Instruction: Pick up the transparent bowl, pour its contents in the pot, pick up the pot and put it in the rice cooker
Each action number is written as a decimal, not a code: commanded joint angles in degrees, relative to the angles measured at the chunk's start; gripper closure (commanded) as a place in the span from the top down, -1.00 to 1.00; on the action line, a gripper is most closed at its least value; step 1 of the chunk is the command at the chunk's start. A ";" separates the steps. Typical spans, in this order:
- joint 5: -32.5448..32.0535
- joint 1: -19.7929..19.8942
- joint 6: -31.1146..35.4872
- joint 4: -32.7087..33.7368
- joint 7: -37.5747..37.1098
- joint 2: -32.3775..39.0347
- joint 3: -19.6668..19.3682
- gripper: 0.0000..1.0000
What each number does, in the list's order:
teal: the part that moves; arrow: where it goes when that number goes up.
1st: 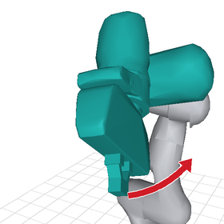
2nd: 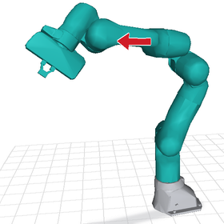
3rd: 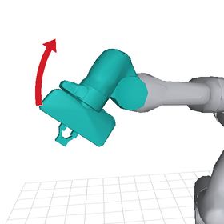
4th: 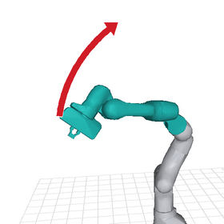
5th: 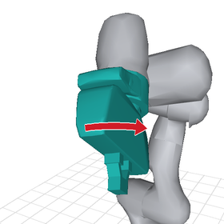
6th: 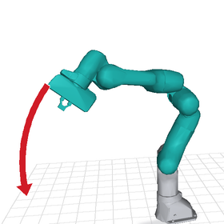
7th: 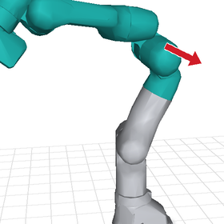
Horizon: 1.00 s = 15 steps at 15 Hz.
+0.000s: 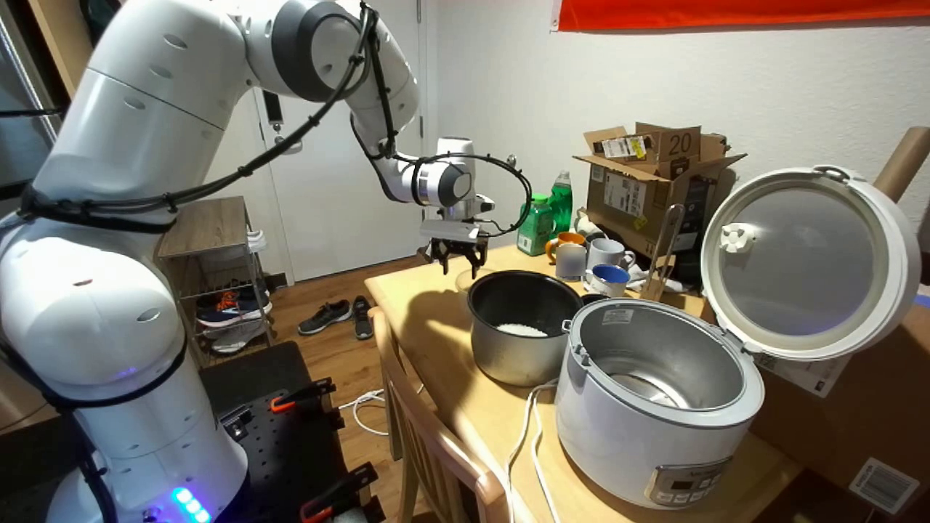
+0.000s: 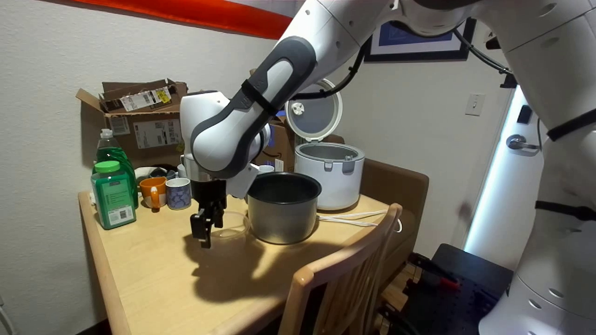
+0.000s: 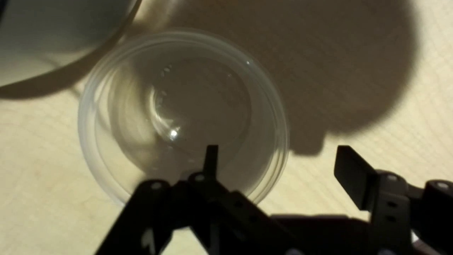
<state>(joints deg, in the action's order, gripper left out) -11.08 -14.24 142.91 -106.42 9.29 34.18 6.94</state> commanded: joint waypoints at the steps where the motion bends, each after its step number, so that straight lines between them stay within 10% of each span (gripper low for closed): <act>1: 1.29 1.44 1.26 -2.94 -0.74 -4.75 1.28 1.00; 15: 14.26 9.37 14.83 -18.38 0.78 -22.77 3.38 1.00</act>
<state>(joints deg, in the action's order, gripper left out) 0.82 -6.33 154.57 -119.13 9.80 16.30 10.11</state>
